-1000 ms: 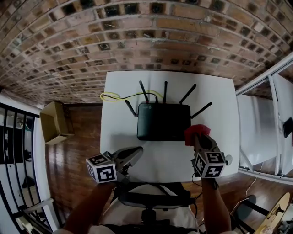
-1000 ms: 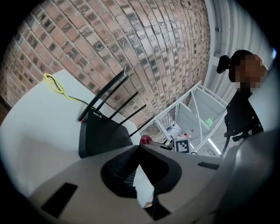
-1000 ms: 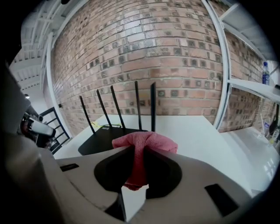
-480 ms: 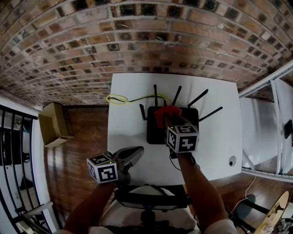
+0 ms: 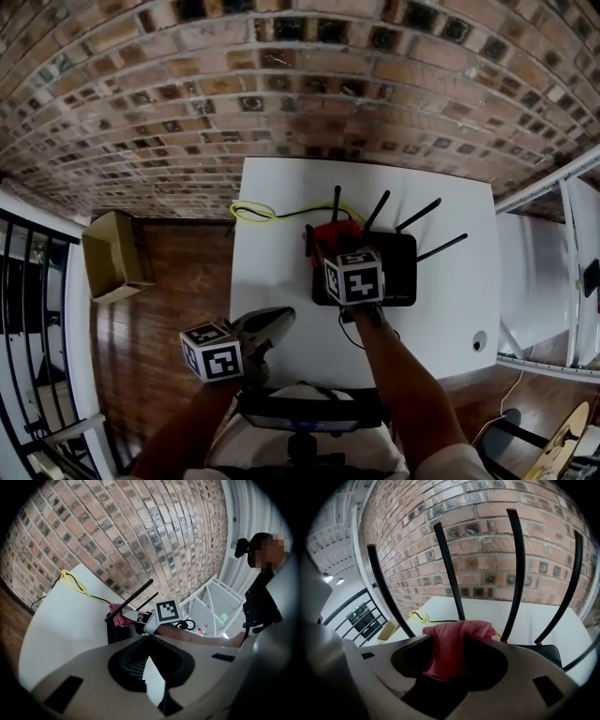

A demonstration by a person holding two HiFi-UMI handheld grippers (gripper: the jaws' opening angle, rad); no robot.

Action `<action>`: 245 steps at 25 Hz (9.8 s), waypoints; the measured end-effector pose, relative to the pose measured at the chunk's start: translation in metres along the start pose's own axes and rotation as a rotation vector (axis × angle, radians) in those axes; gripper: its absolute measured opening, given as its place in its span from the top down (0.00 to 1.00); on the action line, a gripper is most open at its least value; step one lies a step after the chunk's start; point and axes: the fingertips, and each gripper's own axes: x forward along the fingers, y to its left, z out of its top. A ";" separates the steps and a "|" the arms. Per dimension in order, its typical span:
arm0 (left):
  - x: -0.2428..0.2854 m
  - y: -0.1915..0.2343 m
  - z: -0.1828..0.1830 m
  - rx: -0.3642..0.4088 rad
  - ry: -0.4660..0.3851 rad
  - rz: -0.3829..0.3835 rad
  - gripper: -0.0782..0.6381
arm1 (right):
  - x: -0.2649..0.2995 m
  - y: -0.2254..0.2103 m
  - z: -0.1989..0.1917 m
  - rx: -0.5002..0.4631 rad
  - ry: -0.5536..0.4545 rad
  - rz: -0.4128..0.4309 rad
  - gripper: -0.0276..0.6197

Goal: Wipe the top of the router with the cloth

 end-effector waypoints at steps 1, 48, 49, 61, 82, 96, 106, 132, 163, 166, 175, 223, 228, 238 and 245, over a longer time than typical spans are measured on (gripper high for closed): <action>0.001 0.000 0.001 -0.001 0.001 -0.002 0.88 | -0.003 0.001 0.002 -0.015 -0.006 0.000 0.54; 0.057 -0.036 -0.032 0.023 0.137 -0.063 0.88 | -0.071 -0.181 -0.048 0.109 0.041 -0.398 0.77; 0.057 -0.036 -0.033 0.023 0.140 -0.059 0.88 | -0.073 -0.182 -0.046 0.102 0.037 -0.416 0.77; 0.047 -0.033 -0.034 0.022 0.129 -0.049 0.88 | -0.096 -0.144 -0.014 0.039 -0.073 -0.394 0.79; 0.008 -0.018 -0.031 -0.002 0.077 -0.004 0.88 | -0.035 0.002 -0.033 -0.026 0.053 -0.100 0.79; 0.023 -0.022 -0.039 -0.004 0.118 -0.030 0.88 | -0.059 -0.051 -0.049 -0.024 0.062 -0.193 0.79; 0.039 -0.028 -0.045 0.001 0.161 -0.049 0.88 | -0.080 -0.102 -0.067 0.019 0.054 -0.266 0.79; 0.036 -0.027 -0.051 -0.015 0.174 -0.040 0.88 | -0.173 -0.197 -0.086 0.116 -0.037 -0.530 0.79; -0.012 -0.001 -0.047 -0.064 0.096 0.015 0.88 | -0.057 0.064 -0.080 -0.266 0.068 0.034 0.79; -0.011 -0.002 -0.048 -0.063 0.102 0.009 0.88 | -0.060 0.060 -0.081 -0.273 0.065 0.022 0.79; -0.003 -0.004 -0.048 -0.059 0.122 -0.006 0.88 | -0.065 0.051 -0.086 -0.262 0.058 0.008 0.79; 0.082 -0.125 -0.147 -0.027 -0.008 0.170 0.88 | -0.173 -0.153 -0.151 -0.226 -0.009 -0.024 0.79; 0.074 -0.122 -0.146 -0.035 -0.006 0.147 0.88 | -0.184 -0.184 -0.164 -0.169 0.027 -0.126 0.79; 0.034 -0.102 -0.130 -0.009 0.043 0.083 0.88 | -0.223 -0.186 -0.144 0.004 -0.067 -0.291 0.79; -0.007 -0.082 -0.120 -0.003 0.070 0.069 0.88 | -0.211 -0.099 -0.130 0.040 -0.110 -0.216 0.79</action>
